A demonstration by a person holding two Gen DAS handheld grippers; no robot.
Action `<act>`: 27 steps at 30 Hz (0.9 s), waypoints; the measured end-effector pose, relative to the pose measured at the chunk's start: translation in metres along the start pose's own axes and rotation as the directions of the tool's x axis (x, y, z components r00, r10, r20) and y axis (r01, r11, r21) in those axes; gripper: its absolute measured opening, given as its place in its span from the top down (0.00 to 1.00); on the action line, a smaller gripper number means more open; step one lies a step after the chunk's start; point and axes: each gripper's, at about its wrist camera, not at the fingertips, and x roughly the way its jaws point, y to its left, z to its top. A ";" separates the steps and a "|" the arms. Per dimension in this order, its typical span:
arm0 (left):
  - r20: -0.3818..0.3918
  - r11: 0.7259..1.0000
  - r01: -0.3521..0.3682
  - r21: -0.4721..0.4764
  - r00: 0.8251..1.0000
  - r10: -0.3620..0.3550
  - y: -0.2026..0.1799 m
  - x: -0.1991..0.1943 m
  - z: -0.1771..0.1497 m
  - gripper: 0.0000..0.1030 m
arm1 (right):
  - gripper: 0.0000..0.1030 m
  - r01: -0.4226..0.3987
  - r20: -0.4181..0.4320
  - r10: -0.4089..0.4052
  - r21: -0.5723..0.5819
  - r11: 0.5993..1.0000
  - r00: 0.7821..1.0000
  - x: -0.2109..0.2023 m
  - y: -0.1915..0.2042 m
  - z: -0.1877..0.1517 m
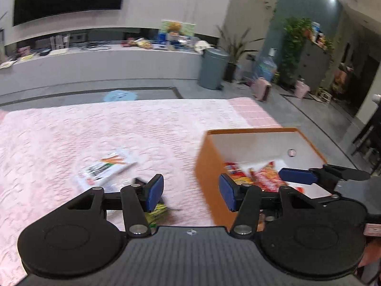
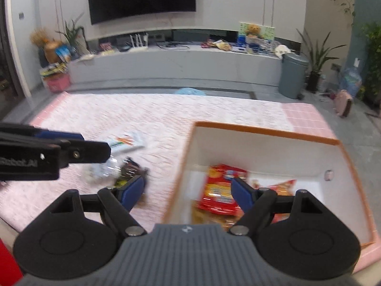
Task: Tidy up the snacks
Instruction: 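Move both tools back toward the remaining snacks on the table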
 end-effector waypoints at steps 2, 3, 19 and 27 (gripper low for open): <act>0.009 0.999 -0.024 -0.021 1.000 0.024 0.016 -0.003 -0.005 0.40 | 0.22 -0.025 0.012 0.025 0.007 1.000 1.000 0.006 0.014 -0.001; 0.011 0.999 -0.033 -0.033 0.999 0.034 0.023 -0.004 -0.007 0.40 | 0.21 -0.034 0.018 0.034 0.010 0.999 0.999 0.009 0.021 -0.003; -0.051 0.988 -0.111 -0.109 0.993 0.106 0.107 0.018 -0.036 0.40 | 0.19 -0.043 0.025 0.045 -0.069 0.997 0.999 0.071 0.089 -0.023; -0.076 0.996 -0.082 -0.041 0.994 0.078 0.119 0.043 -0.050 0.40 | 0.24 -0.028 -0.007 0.027 -0.120 0.992 1.000 0.111 0.099 -0.023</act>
